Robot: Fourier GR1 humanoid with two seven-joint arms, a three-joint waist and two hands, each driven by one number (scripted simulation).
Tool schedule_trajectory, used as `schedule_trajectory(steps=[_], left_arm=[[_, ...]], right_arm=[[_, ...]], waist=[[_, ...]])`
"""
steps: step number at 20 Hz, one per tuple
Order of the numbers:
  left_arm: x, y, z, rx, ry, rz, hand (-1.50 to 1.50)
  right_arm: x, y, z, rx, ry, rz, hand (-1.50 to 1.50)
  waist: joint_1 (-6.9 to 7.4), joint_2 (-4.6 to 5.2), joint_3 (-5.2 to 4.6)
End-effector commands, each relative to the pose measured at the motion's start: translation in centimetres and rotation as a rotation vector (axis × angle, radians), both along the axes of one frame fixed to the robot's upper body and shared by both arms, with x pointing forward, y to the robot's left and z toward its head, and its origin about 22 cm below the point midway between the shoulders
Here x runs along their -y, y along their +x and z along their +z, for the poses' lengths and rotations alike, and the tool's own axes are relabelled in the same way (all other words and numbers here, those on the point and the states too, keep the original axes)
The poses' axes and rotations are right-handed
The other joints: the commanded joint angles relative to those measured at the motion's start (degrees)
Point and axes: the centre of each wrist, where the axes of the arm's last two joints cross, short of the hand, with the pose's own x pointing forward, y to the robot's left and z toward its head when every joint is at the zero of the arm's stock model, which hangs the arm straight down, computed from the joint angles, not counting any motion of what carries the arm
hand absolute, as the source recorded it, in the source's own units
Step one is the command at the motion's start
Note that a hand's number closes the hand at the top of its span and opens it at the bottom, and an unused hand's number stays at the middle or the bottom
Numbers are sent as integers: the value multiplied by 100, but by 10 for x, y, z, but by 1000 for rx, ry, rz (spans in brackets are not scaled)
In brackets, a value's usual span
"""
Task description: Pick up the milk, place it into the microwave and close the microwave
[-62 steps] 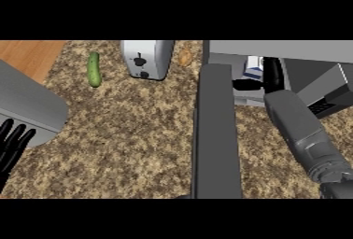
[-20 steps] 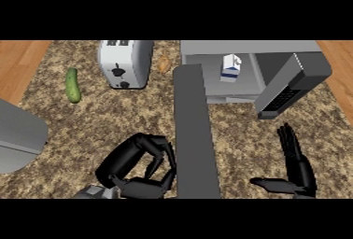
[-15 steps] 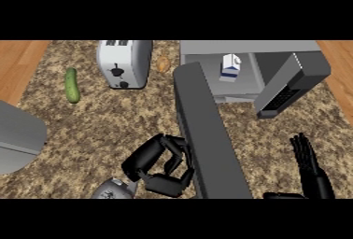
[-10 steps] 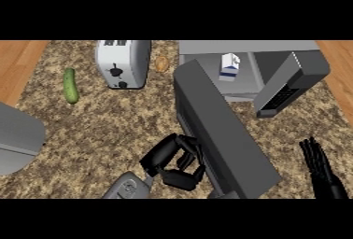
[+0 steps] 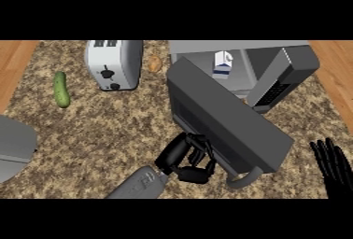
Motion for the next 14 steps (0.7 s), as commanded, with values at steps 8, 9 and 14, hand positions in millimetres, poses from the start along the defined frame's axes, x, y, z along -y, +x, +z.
schedule_trajectory(steps=[8,9,14], left_arm=[[24,1,3,-38,-51,30,150],[26,-6,1,-30,-85,29,150],[34,11,24,-5,-158,119,150]], right_arm=[[-16,14,51,78,14,167,-150],[-16,10,53,73,16,168,-150],[-9,16,68,69,-14,227,-150]], waist=[[-393,99,-19],[-407,89,-20],[-563,132,-20]])
